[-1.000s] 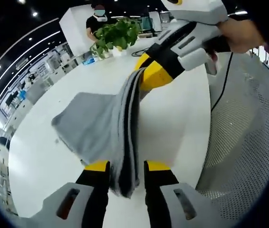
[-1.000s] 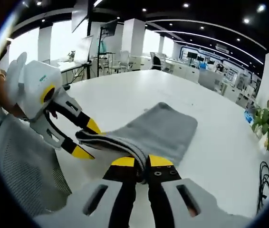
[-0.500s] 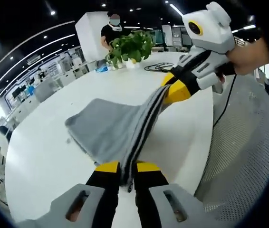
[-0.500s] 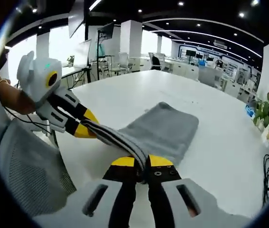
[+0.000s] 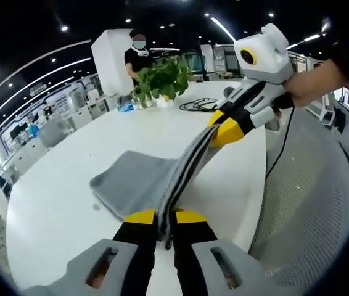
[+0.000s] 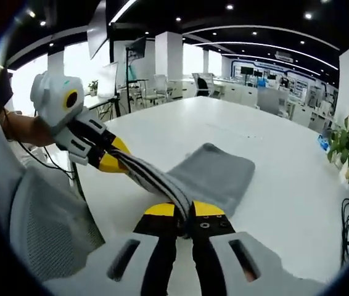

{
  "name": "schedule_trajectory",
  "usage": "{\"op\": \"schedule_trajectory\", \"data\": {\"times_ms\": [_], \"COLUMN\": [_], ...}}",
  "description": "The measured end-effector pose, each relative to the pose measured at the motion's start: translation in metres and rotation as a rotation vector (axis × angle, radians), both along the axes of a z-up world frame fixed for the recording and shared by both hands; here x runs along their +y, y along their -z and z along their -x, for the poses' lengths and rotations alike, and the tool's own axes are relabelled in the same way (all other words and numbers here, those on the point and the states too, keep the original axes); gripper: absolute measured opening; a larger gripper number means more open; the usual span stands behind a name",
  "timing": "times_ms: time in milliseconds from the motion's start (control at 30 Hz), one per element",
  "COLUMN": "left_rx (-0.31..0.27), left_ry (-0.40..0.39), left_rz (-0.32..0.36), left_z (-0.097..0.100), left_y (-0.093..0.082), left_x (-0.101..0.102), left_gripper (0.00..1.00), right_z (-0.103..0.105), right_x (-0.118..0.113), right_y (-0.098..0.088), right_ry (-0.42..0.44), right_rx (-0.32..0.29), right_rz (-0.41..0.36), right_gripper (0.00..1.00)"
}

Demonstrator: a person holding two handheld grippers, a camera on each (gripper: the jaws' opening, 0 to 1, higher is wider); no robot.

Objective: Fold the towel on the table until its edges align and the towel forms a compact rectangular stack.

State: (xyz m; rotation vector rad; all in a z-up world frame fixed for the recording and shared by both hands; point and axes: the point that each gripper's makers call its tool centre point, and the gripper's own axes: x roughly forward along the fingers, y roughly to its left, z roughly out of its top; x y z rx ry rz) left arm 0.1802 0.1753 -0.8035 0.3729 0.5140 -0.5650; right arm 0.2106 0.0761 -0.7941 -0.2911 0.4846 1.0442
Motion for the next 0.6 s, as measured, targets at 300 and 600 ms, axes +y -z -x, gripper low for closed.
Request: {"op": "schedule_trajectory", "data": {"times_ms": [300, 600], "left_rx": [-0.021, -0.072], "left_ry": [-0.012, -0.016], "left_rz": [0.050, 0.078], "left_z": [-0.001, -0.003], "left_y": [-0.018, -0.047], "left_x": [0.000, -0.001], "left_gripper": [0.09, 0.09], "right_z": [0.002, 0.003], "right_x": [-0.001, -0.002], "right_y": [-0.014, -0.037], "right_ry": [0.007, 0.026], "right_rx": [0.016, 0.035], "right_rz": [-0.031, -0.085], "right_gripper": [0.05, 0.05]}}
